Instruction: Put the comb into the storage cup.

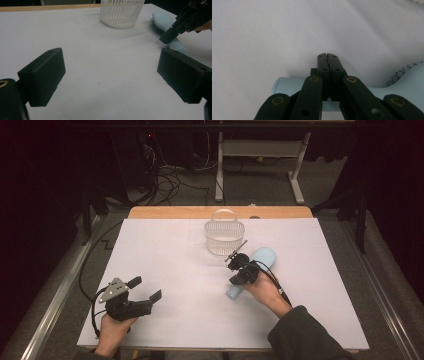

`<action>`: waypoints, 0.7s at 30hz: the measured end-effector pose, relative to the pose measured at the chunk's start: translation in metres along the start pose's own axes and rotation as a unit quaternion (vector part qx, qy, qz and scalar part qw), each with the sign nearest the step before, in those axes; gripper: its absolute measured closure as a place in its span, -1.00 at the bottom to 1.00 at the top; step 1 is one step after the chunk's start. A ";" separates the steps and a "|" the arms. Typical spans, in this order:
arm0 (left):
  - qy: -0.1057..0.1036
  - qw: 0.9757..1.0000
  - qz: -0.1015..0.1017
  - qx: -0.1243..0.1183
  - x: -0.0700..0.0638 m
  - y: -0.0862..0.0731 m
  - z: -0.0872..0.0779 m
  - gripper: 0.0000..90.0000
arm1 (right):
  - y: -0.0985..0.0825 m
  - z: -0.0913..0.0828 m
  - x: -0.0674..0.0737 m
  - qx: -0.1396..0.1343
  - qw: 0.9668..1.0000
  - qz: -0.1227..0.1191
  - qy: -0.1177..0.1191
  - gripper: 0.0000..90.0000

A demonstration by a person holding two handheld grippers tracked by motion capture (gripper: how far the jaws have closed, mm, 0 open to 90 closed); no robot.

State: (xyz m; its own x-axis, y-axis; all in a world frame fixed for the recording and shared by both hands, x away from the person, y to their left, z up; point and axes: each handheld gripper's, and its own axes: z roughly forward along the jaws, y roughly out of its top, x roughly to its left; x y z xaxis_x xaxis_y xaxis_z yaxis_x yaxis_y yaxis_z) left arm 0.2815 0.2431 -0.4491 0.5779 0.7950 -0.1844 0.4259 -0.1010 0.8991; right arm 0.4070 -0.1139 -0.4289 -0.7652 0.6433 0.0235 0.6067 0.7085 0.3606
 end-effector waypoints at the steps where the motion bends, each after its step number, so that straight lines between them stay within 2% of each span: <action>1: 0.000 1.000 0.000 0.000 0.000 0.000 0.000 -0.85 | -0.001 -0.001 0.001 0.002 1.000 0.002 -0.001 1.00; 5: 0.000 1.000 0.000 0.000 0.000 0.000 0.000 -0.84 | -0.006 -0.003 0.002 0.001 1.000 -0.006 -0.001 1.00; 10: 0.000 1.000 0.000 0.000 0.000 0.000 0.000 -0.84 | -0.012 -0.006 0.003 0.004 1.000 -0.002 0.002 1.00; 11: 0.000 1.000 0.000 0.000 0.000 0.000 0.000 -0.84 | -0.013 -0.006 0.002 0.003 1.000 -0.010 0.002 1.00; 13: 0.000 1.000 0.000 0.000 0.000 0.000 0.000 -0.84 | -0.015 -0.007 0.003 0.004 1.000 -0.002 0.002 1.00; 14: 0.000 1.000 0.000 0.000 0.000 0.000 0.000 -0.84 | -0.016 -0.007 0.002 0.001 1.000 -0.010 0.004 1.00; 16: 0.000 1.000 0.000 0.000 0.000 0.000 0.000 -0.84 | -0.019 -0.009 0.003 0.004 1.000 -0.002 0.004 1.00; 21: 0.000 1.000 0.000 0.001 0.000 0.000 0.000 -0.84 | -0.024 -0.011 0.001 0.006 1.000 -0.005 0.003 1.00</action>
State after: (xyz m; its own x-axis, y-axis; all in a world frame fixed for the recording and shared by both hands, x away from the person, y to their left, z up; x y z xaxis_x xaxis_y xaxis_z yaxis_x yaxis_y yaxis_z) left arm 0.2813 0.2429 -0.4492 0.5782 0.7949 -0.1840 0.4264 -0.1022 0.8987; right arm 0.3891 -0.1333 -0.4271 -0.7721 0.6349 0.0261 0.6019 0.7176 0.3504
